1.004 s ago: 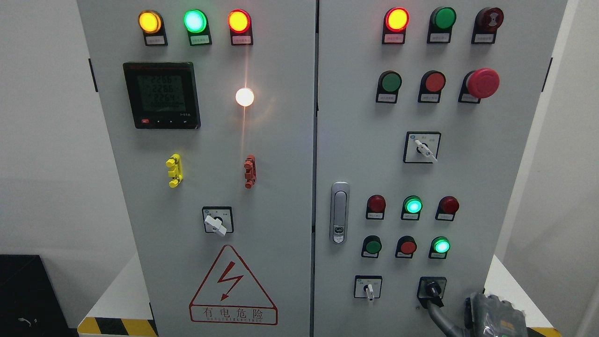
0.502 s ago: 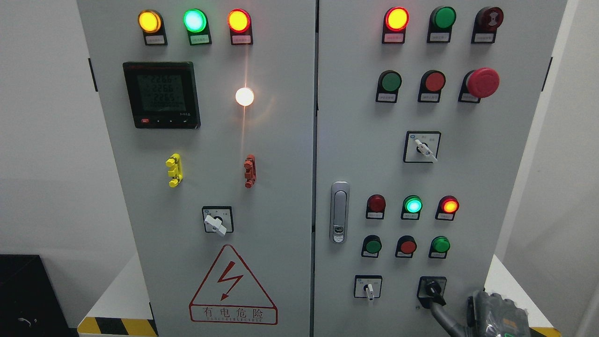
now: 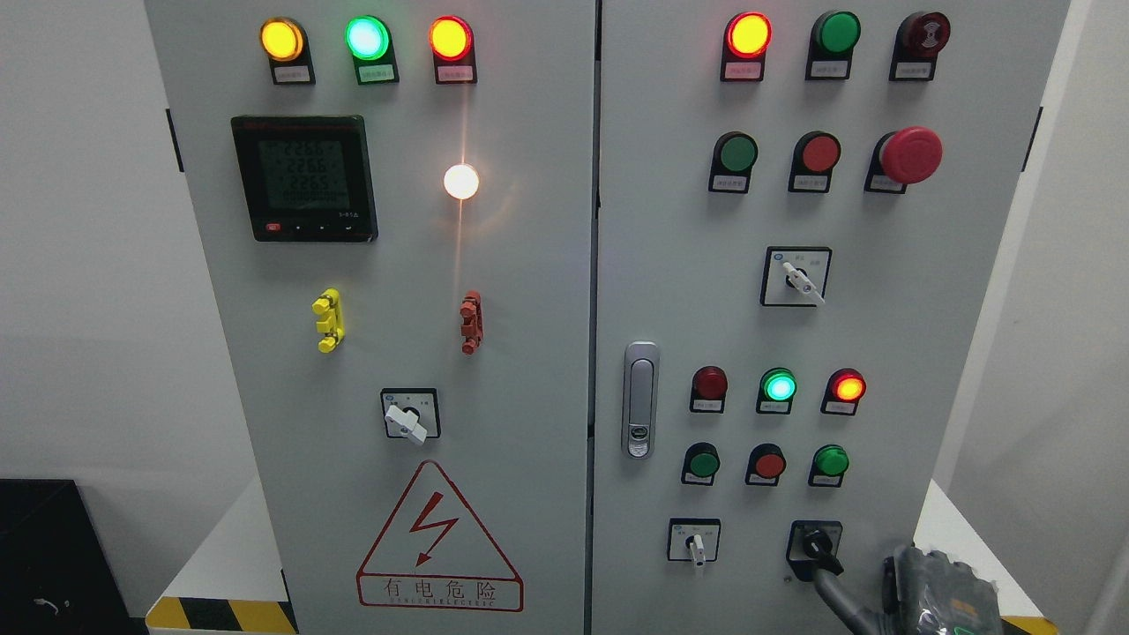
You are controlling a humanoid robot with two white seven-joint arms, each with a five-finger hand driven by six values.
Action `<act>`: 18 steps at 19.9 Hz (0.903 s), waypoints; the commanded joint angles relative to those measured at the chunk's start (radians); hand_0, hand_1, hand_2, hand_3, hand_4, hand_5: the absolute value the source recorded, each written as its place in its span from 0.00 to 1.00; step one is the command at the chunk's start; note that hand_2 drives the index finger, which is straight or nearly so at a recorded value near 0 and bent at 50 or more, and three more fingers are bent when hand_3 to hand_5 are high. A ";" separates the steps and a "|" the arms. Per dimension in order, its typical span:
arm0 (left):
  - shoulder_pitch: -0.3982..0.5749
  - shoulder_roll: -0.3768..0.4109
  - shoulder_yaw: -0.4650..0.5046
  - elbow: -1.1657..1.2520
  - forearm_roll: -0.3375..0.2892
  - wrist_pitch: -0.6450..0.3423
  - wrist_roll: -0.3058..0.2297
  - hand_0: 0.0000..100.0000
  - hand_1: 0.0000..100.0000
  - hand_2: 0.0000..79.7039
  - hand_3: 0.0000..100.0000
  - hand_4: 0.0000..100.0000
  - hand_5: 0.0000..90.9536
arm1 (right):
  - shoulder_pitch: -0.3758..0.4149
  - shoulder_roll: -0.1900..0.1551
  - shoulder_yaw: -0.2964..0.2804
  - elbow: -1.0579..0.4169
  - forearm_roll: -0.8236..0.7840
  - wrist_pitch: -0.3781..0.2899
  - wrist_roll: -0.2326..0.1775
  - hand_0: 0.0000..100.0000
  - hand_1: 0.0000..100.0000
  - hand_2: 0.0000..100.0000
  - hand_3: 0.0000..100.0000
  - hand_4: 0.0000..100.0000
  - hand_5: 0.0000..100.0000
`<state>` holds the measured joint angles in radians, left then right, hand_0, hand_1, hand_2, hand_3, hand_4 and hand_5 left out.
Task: Flip black knob to close circuit
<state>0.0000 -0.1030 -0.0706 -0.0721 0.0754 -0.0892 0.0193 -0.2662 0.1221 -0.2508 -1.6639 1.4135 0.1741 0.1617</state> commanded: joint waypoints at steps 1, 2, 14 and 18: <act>0.006 0.000 0.000 0.000 0.001 0.000 0.001 0.12 0.56 0.00 0.00 0.00 0.00 | -0.001 0.001 -0.004 -0.017 -0.002 -0.001 -0.002 0.00 0.00 0.91 1.00 0.98 0.99; 0.006 0.000 0.000 0.000 0.000 0.000 0.001 0.12 0.56 0.00 0.00 0.00 0.00 | -0.001 0.001 -0.004 -0.017 -0.002 -0.001 -0.002 0.00 0.00 0.91 1.00 0.98 0.99; 0.006 0.000 0.000 0.000 0.000 0.000 0.001 0.12 0.56 0.00 0.00 0.00 0.00 | 0.010 0.004 -0.002 -0.036 -0.005 -0.004 -0.002 0.00 0.00 0.91 1.00 0.97 0.99; 0.006 0.000 0.000 0.000 0.000 0.000 0.001 0.12 0.56 0.00 0.00 0.00 0.00 | 0.010 0.007 -0.001 -0.037 -0.005 -0.005 -0.004 0.00 0.00 0.91 1.00 0.97 0.99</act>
<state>0.0000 -0.1030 -0.0706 -0.0721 0.0751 -0.0893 0.0192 -0.2586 0.1250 -0.2526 -1.6886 1.4089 0.1693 0.1641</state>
